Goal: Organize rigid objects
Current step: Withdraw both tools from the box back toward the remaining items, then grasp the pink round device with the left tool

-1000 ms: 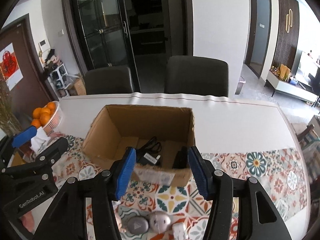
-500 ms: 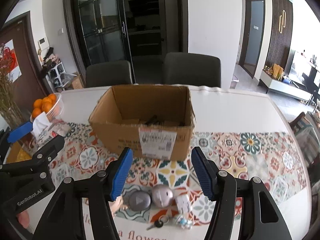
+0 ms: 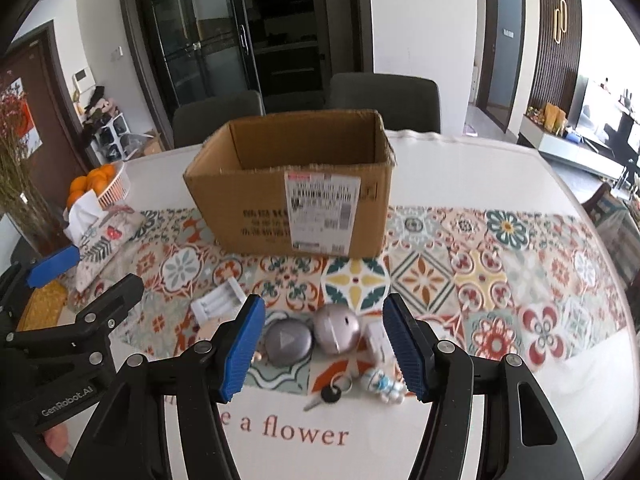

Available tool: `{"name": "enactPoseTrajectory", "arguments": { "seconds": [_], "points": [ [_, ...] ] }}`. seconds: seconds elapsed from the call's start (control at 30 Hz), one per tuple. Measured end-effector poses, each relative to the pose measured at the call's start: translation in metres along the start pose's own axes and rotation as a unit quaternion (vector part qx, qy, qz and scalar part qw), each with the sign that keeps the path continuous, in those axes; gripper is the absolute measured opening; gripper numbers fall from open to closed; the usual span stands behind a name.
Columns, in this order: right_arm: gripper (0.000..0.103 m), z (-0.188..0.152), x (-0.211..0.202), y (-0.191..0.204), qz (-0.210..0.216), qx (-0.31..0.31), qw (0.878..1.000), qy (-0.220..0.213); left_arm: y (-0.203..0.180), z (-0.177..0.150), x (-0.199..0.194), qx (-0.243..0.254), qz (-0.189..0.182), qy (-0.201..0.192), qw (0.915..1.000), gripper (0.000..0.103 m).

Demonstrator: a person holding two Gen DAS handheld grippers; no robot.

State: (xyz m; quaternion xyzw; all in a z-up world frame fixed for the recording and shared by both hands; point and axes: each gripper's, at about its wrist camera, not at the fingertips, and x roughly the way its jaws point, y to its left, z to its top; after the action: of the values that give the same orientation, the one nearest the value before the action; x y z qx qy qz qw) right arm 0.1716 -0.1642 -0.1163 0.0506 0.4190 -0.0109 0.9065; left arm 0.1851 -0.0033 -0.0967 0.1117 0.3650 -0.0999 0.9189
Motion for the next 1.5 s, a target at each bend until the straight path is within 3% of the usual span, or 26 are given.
{"name": "enactPoseTrajectory", "arguments": {
  "seconds": [0.47, 0.77, 1.5],
  "points": [
    [0.062, -0.046, 0.008, 0.008, -0.007, 0.021, 1.000, 0.007, -0.010, -0.041, 0.021, 0.050, -0.065, 0.006, 0.9966, 0.090],
    [0.062, -0.072, 0.038, 0.007, -0.018, 0.041, 0.998, 0.042, -0.018, -0.058, 0.055, 0.098, -0.084, 0.031, 0.9912, 0.089],
    [0.062, -0.082, 0.078, 0.009, -0.029, 0.044, 0.996, 0.065, -0.031, -0.075, 0.123, 0.099, -0.122, 0.098, 0.9828, 0.079]
  ]
}}
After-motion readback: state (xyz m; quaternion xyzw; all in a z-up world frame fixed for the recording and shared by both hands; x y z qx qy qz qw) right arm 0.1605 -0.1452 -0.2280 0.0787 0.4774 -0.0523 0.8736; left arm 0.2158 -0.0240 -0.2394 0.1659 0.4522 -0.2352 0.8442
